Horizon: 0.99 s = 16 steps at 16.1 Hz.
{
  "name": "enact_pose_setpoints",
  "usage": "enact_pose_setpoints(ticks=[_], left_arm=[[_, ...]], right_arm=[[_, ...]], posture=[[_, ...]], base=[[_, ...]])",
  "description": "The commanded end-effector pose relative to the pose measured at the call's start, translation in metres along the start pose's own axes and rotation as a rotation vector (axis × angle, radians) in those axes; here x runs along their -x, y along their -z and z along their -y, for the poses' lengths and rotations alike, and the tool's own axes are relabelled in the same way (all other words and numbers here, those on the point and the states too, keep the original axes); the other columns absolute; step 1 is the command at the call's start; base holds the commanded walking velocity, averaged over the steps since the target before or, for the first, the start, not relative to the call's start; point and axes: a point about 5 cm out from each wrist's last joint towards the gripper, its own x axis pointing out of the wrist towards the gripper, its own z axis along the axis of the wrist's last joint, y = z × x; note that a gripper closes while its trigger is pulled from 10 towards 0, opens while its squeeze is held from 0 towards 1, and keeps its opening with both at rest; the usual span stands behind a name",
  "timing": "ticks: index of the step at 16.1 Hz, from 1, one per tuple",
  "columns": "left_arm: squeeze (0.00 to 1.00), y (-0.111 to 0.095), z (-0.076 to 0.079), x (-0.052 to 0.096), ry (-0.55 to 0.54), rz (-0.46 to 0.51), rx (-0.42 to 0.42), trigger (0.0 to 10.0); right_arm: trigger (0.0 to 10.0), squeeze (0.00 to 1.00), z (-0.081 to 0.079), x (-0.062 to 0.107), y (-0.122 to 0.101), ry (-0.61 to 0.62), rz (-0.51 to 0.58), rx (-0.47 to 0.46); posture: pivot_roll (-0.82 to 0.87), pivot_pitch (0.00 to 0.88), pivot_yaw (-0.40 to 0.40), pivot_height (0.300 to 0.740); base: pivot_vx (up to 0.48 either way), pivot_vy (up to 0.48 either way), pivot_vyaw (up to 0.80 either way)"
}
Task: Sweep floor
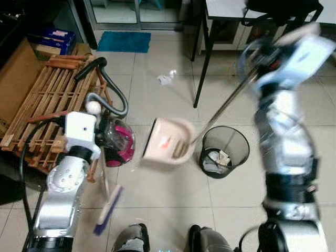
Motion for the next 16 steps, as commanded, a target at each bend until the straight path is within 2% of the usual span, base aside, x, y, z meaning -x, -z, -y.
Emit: enact_pose_setpoints(ticks=[1, 3, 7, 12, 16], left_arm=[[0.00, -0.015, 0.004, -0.002, -0.008, 0.072, -0.013, 10.0], [0.00, -0.019, 0.012, -0.002, -0.004, 0.084, 0.005, 10.0], [0.00, -0.021, 0.014, -0.003, -0.018, 0.090, 0.011, 10.0], [0.00, -0.020, 0.014, -0.003, -0.022, 0.085, 0.009, 10.0], [0.00, -0.016, 0.012, -0.001, -0.050, 0.062, 0.002, 10.0]], right_arm=[[10.0, 0.00, 0.003, -0.007, -0.020, 0.009, 0.050, -0.030], [10.0, 0.00, 0.016, -0.017, -0.036, 0.042, 0.060, -0.013], [10.0, 0.00, 0.031, -0.020, -0.047, 0.087, 0.063, 0.002], [10.0, 0.00, 0.037, -0.022, -0.053, 0.109, 0.058, -0.016], [10.0, 0.00, 0.040, -0.020, -0.052, 0.108, 0.041, -0.012]], posture=[[-0.01, 0.083, 0.025, 0.740], [-0.02, 0.081, 0.026, 0.740], [-0.01, 0.080, 0.021, 0.740], [-0.01, 0.079, 0.024, 0.740], [-0.02, 0.081, 0.020, 0.740]], base=[[0.274, 0.000, 0.00], [0.309, 0.000, -0.66], [0.345, 0.000, -0.80], [0.365, 0.000, -0.74], [0.092, 0.000, 0.00]])
